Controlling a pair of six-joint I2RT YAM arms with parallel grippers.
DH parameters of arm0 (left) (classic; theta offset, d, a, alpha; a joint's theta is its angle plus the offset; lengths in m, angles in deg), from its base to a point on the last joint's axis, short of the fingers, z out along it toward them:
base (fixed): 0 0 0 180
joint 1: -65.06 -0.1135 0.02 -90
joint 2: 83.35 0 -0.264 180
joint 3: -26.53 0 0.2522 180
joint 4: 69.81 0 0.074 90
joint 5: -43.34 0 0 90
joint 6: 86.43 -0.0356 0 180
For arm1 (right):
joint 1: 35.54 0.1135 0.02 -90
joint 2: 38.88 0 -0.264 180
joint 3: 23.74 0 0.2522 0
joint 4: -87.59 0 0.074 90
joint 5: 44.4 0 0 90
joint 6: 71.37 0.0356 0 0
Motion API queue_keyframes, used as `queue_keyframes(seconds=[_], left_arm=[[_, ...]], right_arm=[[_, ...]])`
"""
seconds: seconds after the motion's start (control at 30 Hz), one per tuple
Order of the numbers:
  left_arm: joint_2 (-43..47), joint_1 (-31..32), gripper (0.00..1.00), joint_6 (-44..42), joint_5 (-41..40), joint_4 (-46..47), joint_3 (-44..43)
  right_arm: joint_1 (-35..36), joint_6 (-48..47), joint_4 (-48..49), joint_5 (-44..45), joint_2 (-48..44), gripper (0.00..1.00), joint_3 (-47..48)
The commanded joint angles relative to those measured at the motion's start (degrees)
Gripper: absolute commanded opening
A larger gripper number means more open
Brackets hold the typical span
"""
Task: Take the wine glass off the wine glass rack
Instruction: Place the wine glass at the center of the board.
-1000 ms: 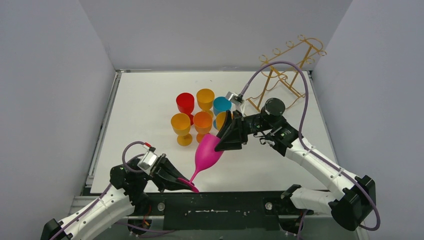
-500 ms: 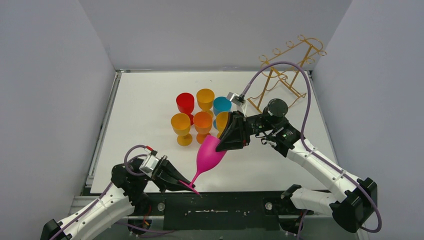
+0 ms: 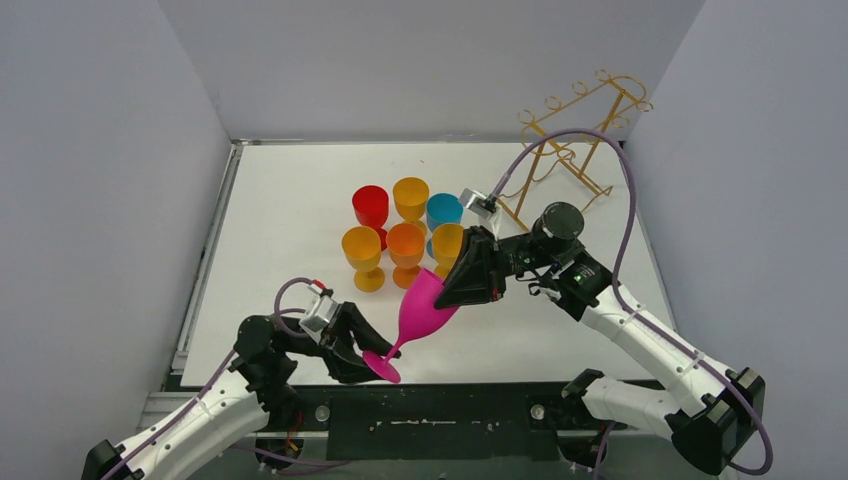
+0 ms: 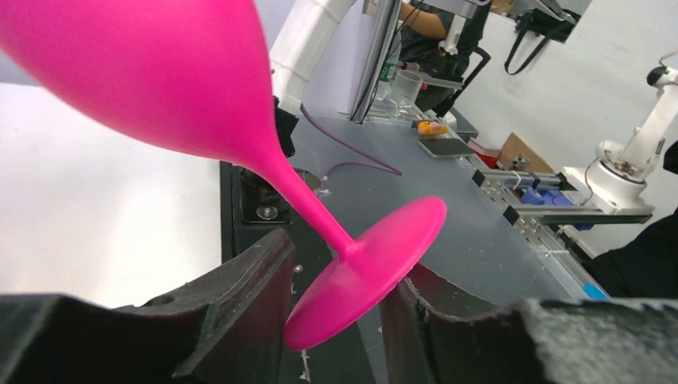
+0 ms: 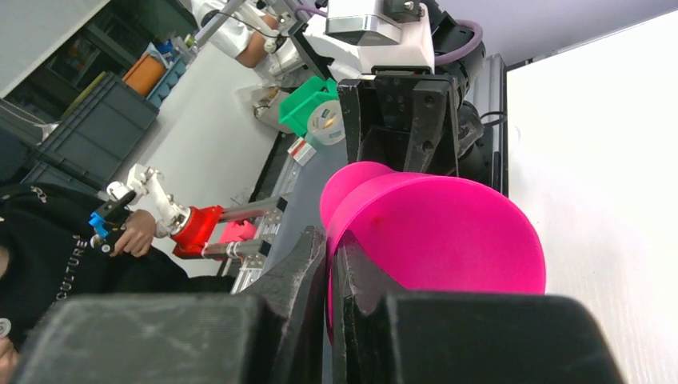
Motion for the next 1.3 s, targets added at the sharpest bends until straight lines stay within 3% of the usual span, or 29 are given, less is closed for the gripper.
queue_keyframes(seconds=[0.0, 0.23, 0.33, 0.6, 1.0, 1.17, 1.27], left_arm=[[1.3, -0.1, 0.42, -2.2, -2.0, -6.3, -3.1], [4.4, -0.1, 0.63, -12.2, -7.8, -25.0, -6.8], [5.0, 0.0, 0.69, -15.1, -10.0, -29.7, -7.8], [5.9, -0.1, 0.97, -20.4, -13.5, -39.5, -9.9], [6.9, 0.0, 0.97, -24.6, -23.5, -50.0, -13.2], [6.6, -0.2, 0.97, -24.3, -42.0, -57.0, -16.3], [6.3, -0.2, 0.97, -24.6, -47.9, -59.0, -18.1]], right_arm=[[0.5, -6.8, -5.7, 4.8, -1.3, 0.00, 2.0], [0.8, -9.6, -9.9, 6.9, -2.7, 0.00, 1.5], [1.2, -13.1, -14.6, 8.9, -2.8, 0.00, 2.6], [1.5, -21.5, -27.0, 14.4, -3.8, 0.00, 5.1], [2.1, -26.4, -36.4, 23.9, -4.4, 0.00, 6.1], [9.7, -30.3, -41.4, 43.5, -5.7, 0.00, 6.4], [16.7, -32.2, -43.6, 56.0, -5.3, 0.00, 6.6]])
